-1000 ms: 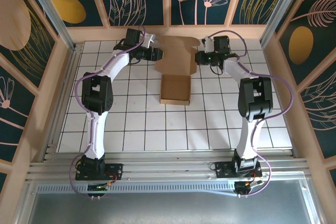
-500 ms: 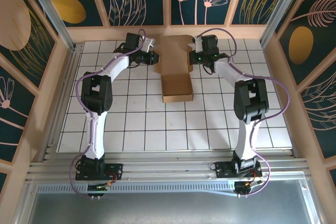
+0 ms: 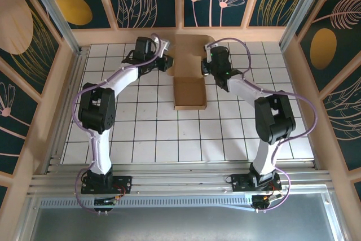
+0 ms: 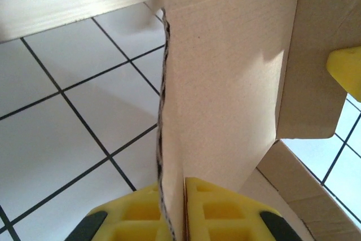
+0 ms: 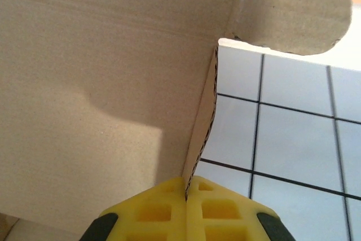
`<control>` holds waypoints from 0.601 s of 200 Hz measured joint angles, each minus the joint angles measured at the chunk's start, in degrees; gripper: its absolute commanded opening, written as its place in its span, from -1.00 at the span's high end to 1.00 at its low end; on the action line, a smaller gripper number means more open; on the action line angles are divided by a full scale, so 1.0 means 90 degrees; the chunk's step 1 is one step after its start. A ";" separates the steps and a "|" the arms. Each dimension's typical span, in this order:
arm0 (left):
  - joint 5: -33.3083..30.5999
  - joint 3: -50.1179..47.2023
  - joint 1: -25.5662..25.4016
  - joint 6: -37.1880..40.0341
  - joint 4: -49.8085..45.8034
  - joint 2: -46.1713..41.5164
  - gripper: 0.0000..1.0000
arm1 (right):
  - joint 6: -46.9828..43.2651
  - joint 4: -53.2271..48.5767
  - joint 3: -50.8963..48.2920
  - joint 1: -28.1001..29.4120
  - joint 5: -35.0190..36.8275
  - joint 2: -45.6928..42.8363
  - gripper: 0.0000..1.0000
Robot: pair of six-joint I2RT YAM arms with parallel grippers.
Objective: Fold the paper box
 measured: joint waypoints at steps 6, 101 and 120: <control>-0.0070 -0.0134 -0.0056 0.0034 0.0104 -0.0061 0.74 | -0.0051 0.0153 -0.0189 0.0036 0.0107 -0.0097 1.00; -0.0534 -0.2382 -0.0328 0.0704 0.2929 -0.0624 0.77 | -0.1095 0.2302 -0.1940 0.0840 0.1537 -0.0442 -0.08; -0.0537 -0.2472 -0.0401 0.0828 0.3264 -0.0663 0.81 | -0.1129 0.2324 -0.2319 0.1093 0.1564 -0.0799 -0.43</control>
